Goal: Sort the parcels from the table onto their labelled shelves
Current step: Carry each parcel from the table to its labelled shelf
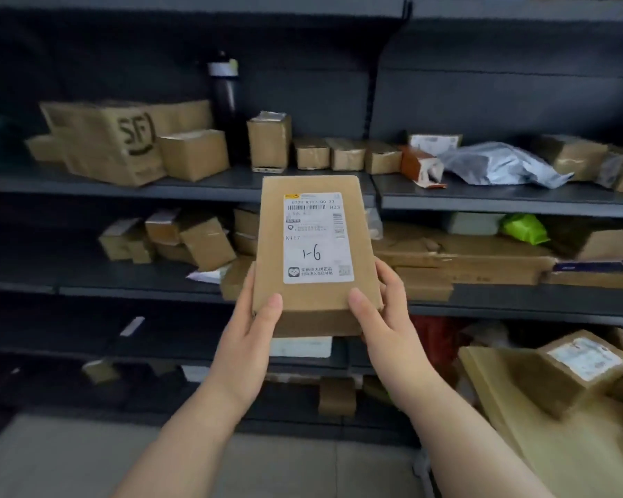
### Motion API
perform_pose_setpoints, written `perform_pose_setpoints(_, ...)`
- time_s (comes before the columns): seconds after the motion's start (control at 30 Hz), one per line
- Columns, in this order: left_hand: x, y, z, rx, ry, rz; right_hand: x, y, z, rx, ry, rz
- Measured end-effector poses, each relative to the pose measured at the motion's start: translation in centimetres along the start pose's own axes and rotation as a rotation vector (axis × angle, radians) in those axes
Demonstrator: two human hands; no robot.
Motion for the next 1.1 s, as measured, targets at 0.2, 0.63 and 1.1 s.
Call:
perform_pose_setpoints(0.2, -19.1, -0.3, 0.7, 0.019, -0.241, 0.11, 19.1, 0.3, -2.7, -0.018, 0.211, 0.062)
perform_pose_setpoints(0.63, -52.0, -1.0, -8.4, -0.053, -0.926, 0.332, 54.1, 0.4, -15.9, 0.008, 0.889, 0.123)
perform_pose_setpoints(1.1, -72.0, -0.5, -4.0, -0.077, -1.377, 0.429, 80.4, 0.1, -17.8, 0.072, 1.244, 0.188)
Point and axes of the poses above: each hand's wrist, its own z-axis towards the middle knuckle, its own x-axis out of the palm, y = z × x, the point moved 3 cm from there along z, towards the middle knuckle, and after that the axes turned 11 degrees about -y, right-handed, at the moved point
